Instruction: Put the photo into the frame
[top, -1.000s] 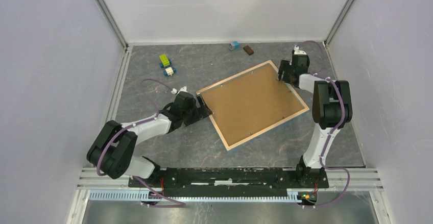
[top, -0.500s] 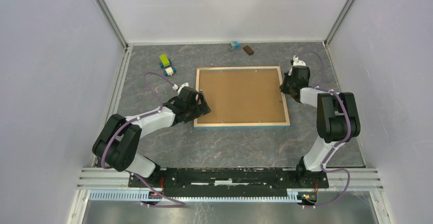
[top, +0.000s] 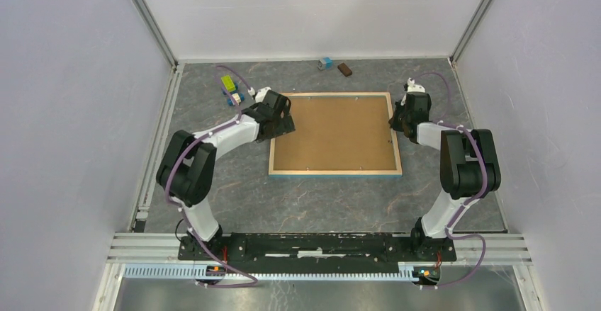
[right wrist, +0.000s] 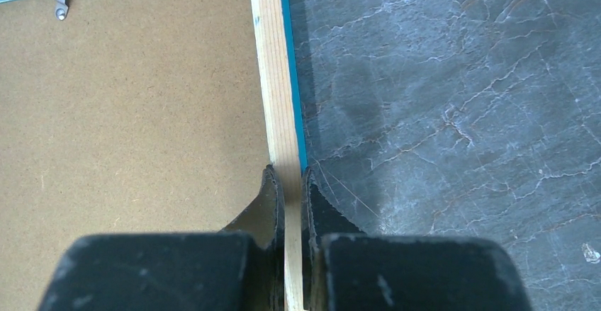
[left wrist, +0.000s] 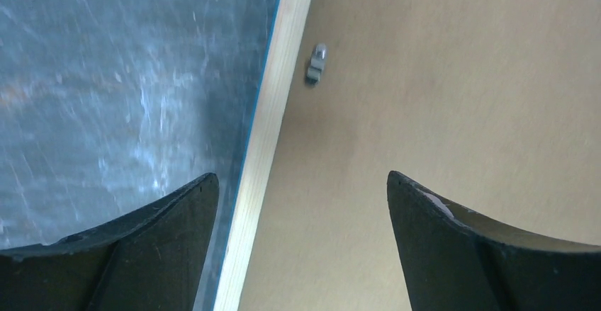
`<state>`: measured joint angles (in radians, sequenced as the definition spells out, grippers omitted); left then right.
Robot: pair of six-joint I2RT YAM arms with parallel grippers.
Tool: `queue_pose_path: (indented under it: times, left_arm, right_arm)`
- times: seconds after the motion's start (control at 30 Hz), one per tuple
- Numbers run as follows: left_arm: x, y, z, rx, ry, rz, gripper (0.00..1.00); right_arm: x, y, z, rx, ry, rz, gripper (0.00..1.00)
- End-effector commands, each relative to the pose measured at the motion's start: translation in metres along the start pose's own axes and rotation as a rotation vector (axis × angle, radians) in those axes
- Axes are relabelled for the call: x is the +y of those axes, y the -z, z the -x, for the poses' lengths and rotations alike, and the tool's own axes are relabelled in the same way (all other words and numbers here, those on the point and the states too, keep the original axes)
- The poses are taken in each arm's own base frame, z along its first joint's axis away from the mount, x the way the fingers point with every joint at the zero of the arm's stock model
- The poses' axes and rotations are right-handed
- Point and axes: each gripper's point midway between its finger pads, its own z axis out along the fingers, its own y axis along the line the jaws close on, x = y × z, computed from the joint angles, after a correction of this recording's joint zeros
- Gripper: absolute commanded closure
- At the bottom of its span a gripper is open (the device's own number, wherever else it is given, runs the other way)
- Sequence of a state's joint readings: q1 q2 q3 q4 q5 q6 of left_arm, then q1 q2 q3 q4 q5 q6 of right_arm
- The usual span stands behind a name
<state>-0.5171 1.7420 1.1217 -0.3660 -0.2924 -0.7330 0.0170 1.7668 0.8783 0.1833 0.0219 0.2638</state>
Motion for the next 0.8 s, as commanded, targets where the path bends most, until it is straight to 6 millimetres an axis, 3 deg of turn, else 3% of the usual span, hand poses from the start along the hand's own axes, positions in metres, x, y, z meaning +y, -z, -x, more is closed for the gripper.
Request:
queue_pose_path:
  times: [0.0, 0.17, 0.27, 0.43, 0.57, 0.77]
  left_arm:
    - [0.013, -0.019, 0.028, -0.026, -0.036, 0.069, 0.08]
    - [0.002, -0.036, 0.041, -0.047, -0.003, 0.035, 0.23]
    - [0.004, -0.043, 0.037, -0.041, 0.006, 0.041, 0.31]
    - [0.009, -0.053, 0.026, -0.026, 0.005, 0.051, 0.27]
    - [0.009, -0.057, 0.029, -0.036, 0.004, 0.068, 0.24]
    - [0.018, -0.062, 0.029, -0.042, 0.003, 0.124, 0.29]
  right_arm:
    - [-0.03, -0.002, -0.057, 0.198, 0.022, -0.118, 1.0]
    - [-0.028, -0.005, -0.058, 0.205, 0.024, -0.105, 1.0]
    - [-0.025, -0.007, -0.06, 0.21, 0.023, -0.092, 1.0]
    - [-0.024, -0.007, -0.06, 0.21, 0.018, -0.087, 1.0]
    - [-0.022, -0.009, -0.062, 0.216, 0.015, -0.077, 1.0]
    - [-0.023, -0.009, -0.063, 0.218, 0.014, -0.078, 1.0]
